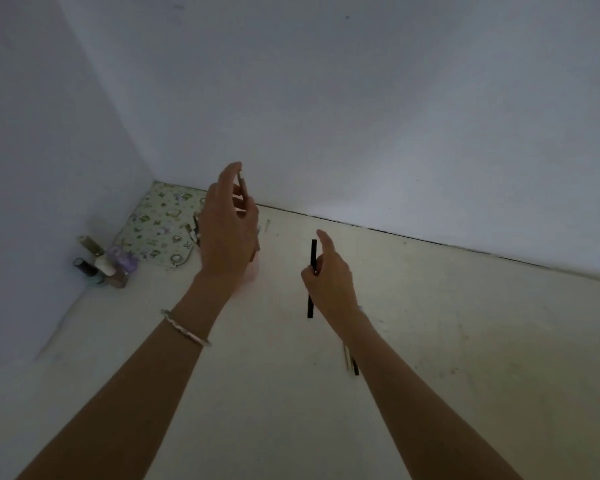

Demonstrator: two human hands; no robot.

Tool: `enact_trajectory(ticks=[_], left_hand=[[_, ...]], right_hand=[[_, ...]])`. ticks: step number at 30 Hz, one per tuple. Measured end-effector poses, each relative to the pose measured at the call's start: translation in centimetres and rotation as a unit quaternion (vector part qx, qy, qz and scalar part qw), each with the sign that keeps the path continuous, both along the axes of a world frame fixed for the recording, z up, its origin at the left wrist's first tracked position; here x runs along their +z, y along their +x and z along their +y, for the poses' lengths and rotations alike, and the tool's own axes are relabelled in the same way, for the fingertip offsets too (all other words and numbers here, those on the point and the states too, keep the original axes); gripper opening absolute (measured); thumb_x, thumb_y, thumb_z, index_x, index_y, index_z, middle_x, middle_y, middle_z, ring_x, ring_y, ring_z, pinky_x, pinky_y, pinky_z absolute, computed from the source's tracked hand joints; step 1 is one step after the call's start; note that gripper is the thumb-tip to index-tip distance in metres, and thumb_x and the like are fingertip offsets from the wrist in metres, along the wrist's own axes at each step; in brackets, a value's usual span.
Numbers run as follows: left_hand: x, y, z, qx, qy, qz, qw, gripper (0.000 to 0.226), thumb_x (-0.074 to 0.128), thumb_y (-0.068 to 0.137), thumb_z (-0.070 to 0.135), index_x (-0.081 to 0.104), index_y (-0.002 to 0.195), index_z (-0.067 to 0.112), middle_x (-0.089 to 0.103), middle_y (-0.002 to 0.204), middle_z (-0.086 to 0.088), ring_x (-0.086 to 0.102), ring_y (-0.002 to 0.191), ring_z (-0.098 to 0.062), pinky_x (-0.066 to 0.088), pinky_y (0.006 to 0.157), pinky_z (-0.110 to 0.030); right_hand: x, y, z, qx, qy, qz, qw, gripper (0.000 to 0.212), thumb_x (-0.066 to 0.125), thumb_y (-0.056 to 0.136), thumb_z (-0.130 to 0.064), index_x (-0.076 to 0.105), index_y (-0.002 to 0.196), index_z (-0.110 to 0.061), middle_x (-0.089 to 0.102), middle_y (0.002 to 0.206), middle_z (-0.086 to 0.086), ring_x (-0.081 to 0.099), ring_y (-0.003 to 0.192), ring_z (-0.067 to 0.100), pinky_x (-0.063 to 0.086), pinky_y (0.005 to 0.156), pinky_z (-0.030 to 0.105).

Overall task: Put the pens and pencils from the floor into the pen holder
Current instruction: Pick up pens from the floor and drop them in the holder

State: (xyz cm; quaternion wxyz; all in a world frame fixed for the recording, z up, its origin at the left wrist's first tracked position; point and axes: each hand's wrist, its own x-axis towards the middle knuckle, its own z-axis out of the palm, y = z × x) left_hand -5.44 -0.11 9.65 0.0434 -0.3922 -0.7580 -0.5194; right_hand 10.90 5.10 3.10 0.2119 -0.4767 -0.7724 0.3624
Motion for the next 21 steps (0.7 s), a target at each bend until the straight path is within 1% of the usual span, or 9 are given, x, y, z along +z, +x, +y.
enact_trajectory(ticks=[2, 4, 6, 9, 12, 14, 16, 18, 21], left_hand=[[-0.6, -1.1, -0.2, 0.004, -0.052, 0.038, 0.998, 0.045, 0.059, 0.092, 0.011, 0.045, 0.131, 0.027, 0.06, 0.105, -0.002, 0.062, 0.082, -0.014, 0.058, 0.073, -0.035], [-1.4, -1.6, -0.5, -0.007, -0.117, 0.08, 0.99, 0.04, 0.06, 0.092, 0.012, 0.047, 0.127, 0.024, 0.061, 0.103, -0.004, 0.061, 0.08, -0.017, 0.057, 0.069, -0.037], [-2.4, -1.8, -1.0, -0.018, -0.187, 0.185, 0.964, 0.032, 0.067, 0.086, 0.01, 0.058, 0.116, 0.016, 0.066, 0.096, -0.007, 0.064, 0.083, -0.025, 0.054, 0.068, -0.037], [-3.1, -2.6, -1.5, 0.015, -0.263, 0.31, 0.913, 0.019, 0.071, 0.079, 0.015, 0.072, 0.098, 0.011, 0.066, 0.116, -0.012, 0.056, 0.115, -0.033, 0.043, 0.088, -0.044], [-2.4, -3.5, -2.2, 0.063, -0.262, 0.294, 0.917, 0.028, 0.059, 0.086, 0.012, 0.069, 0.113, 0.013, 0.059, 0.132, -0.008, 0.047, 0.128, -0.031, 0.035, 0.097, -0.045], [-1.4, -3.8, -2.7, 0.077, -0.227, 0.277, 0.931, 0.037, 0.06, 0.08, 0.002, 0.068, 0.115, 0.012, 0.062, 0.127, -0.008, 0.049, 0.125, -0.03, 0.036, 0.096, -0.043], [-0.6, -3.5, -3.1, 0.075, -0.198, 0.262, 0.941, 0.043, 0.061, 0.074, -0.004, 0.068, 0.114, 0.01, 0.064, 0.121, -0.008, 0.052, 0.121, -0.03, 0.038, 0.095, -0.043], [-0.1, -2.7, -3.2, 0.06, -0.18, 0.248, 0.95, 0.043, 0.06, 0.073, -0.006, 0.068, 0.113, 0.009, 0.066, 0.116, -0.008, 0.054, 0.117, -0.031, 0.04, 0.093, -0.043], [-0.2, -0.8, -3.0, 0.026, -0.145, 0.218, 0.965, 0.034, 0.06, 0.072, -0.005, 0.067, 0.103, 0.006, 0.067, 0.102, -0.01, 0.058, 0.101, -0.031, 0.046, 0.083, -0.041]], right_hand=[[1.2, -0.6, 0.3, -0.026, 0.0, 0.078, 0.997, 0.054, 0.057, 0.089, -0.011, 0.038, 0.134, -0.032, 0.056, 0.077, -0.007, 0.059, 0.065, 0.01, 0.054, 0.061, 0.028], [1.9, -1.1, 0.2, -0.046, 0.005, 0.14, 0.989, 0.05, 0.06, 0.09, -0.01, 0.037, 0.128, -0.033, 0.058, 0.079, -0.01, 0.064, 0.068, 0.009, 0.055, 0.061, 0.022], [2.2, -1.7, -0.2, -0.058, 0.007, 0.182, 0.981, 0.048, 0.062, 0.09, -0.011, 0.035, 0.123, -0.034, 0.061, 0.083, -0.01, 0.066, 0.071, 0.005, 0.052, 0.062, 0.013], [2.4, -2.7, -0.9, -0.063, 0.025, 0.224, 0.972, 0.045, 0.065, 0.09, -0.014, 0.036, 0.12, -0.031, 0.065, 0.087, -0.011, 0.066, 0.078, 0.002, 0.053, 0.068, 0.013], [2.4, -4.4, -1.4, -0.052, 0.056, 0.27, 0.96, 0.042, 0.064, 0.091, -0.014, 0.036, 0.118, -0.031, 0.065, 0.086, -0.015, 0.066, 0.08, 0.002, 0.052, 0.07, 0.012], [2.2, -5.8, -1.6, -0.03, 0.079, 0.244, 0.966, 0.041, 0.063, 0.093, -0.016, 0.035, 0.119, -0.03, 0.066, 0.088, -0.011, 0.066, 0.079, 0.003, 0.053, 0.069, 0.012], [1.6, -6.9, -1.8, 0.006, 0.106, 0.182, 0.978, 0.038, 0.061, 0.095, -0.018, 0.035, 0.12, -0.028, 0.069, 0.094, -0.003, 0.067, 0.081, 0.011, 0.057, 0.071, 0.024], [0.7, -7.2, -2.2, 0.048, 0.174, 0.122, 0.976, 0.029, 0.061, 0.095, -0.017, 0.046, 0.12, -0.019, 0.069, 0.102, 0.004, 0.066, 0.086, 0.019, 0.058, 0.074, 0.035], [-0.2, -6.5, -2.0, 0.026, 0.257, 0.134, 0.957, 0.02, 0.059, 0.093, -0.011, 0.06, 0.113, -0.008, 0.065, 0.109, 0.007, 0.062, 0.092, 0.02, 0.055, 0.079, 0.033]])
